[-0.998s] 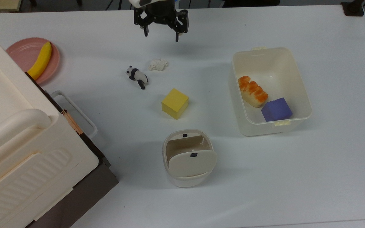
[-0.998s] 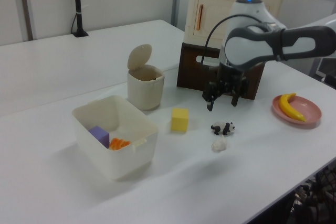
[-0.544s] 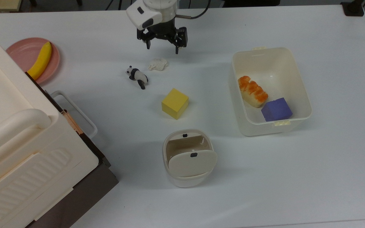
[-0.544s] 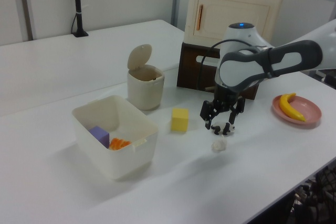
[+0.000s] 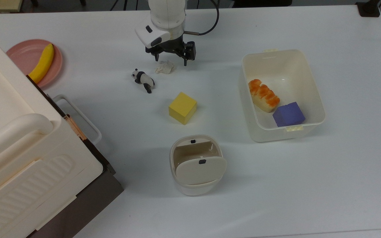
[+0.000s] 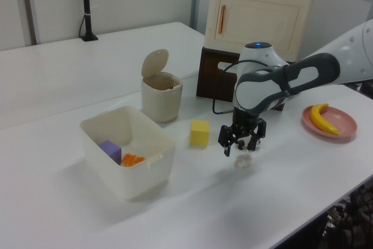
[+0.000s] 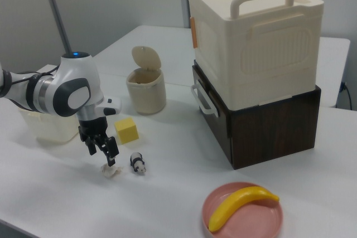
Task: Grab it up and put it in the trash
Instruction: 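Lower the open gripper over the white crumpled paper beside the panda, then close the gripper on the white crumpled paper, then lift the paper and carry it over the cream trash bin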
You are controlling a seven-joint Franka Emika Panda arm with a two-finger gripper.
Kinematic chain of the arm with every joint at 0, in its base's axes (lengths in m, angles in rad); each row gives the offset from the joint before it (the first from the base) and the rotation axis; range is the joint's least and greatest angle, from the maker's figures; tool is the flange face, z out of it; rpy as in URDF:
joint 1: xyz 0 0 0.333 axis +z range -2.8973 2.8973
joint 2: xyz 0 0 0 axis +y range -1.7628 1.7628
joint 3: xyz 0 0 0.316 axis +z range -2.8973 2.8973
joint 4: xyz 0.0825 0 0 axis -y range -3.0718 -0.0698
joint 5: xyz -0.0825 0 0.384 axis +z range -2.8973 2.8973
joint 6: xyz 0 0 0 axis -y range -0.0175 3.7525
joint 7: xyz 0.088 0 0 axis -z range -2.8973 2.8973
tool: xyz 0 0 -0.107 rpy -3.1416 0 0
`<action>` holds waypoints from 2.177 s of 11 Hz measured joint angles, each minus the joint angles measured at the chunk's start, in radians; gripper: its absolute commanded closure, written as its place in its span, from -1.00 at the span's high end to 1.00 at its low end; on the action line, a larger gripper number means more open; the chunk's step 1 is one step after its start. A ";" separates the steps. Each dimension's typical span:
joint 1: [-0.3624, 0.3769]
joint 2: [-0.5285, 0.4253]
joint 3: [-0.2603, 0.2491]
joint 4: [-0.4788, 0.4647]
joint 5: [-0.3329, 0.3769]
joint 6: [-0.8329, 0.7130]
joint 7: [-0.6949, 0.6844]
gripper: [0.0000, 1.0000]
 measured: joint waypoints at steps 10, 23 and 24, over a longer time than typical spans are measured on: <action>-0.024 0.093 -0.001 0.013 -0.011 0.007 0.000 -1.00; 0.083 0.141 0.013 0.473 0.005 0.028 0.051 -1.00; 0.095 0.171 0.013 0.520 0.005 0.028 0.064 -1.00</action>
